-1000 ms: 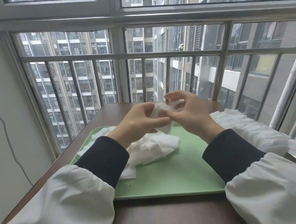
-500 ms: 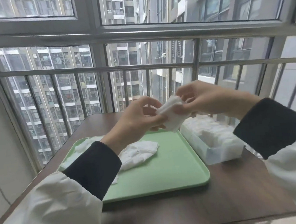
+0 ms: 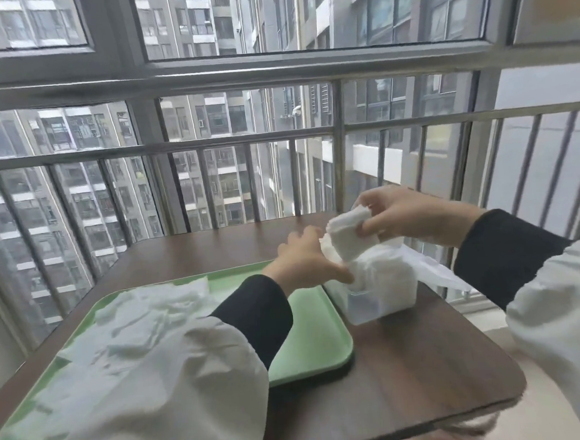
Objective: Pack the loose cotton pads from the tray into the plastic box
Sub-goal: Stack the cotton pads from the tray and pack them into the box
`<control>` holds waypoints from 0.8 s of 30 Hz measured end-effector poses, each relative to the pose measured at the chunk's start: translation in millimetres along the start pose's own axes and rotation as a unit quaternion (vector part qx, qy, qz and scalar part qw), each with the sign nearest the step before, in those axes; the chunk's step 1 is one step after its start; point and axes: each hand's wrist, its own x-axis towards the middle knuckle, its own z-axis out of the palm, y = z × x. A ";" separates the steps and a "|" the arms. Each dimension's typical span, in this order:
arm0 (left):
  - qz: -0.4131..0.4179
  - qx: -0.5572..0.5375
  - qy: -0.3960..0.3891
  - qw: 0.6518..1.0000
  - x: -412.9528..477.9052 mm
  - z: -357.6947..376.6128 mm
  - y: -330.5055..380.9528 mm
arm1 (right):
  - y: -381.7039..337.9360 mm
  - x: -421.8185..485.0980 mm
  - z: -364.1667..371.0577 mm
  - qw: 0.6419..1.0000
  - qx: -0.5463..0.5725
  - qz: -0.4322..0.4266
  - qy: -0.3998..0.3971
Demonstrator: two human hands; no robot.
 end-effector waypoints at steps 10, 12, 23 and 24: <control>0.022 0.154 -0.056 0.986 43.1 6.0 -3.0 | 8.5 8.7 11.4 0.994 -0.065 -0.028 -0.078; 0.021 0.111 -0.073 0.991 44.5 1.9 -4.4 | 6.8 11.1 14.1 0.987 -0.136 -0.034 -0.073; 0.029 0.058 -0.094 0.993 46.3 -5.5 -4.0 | -10.7 10.4 25.2 0.926 -0.363 -0.048 -0.088; 0.027 0.053 -0.090 0.994 46.3 -5.7 -4.7 | -11.4 9.7 25.4 0.922 -0.376 -0.051 -0.082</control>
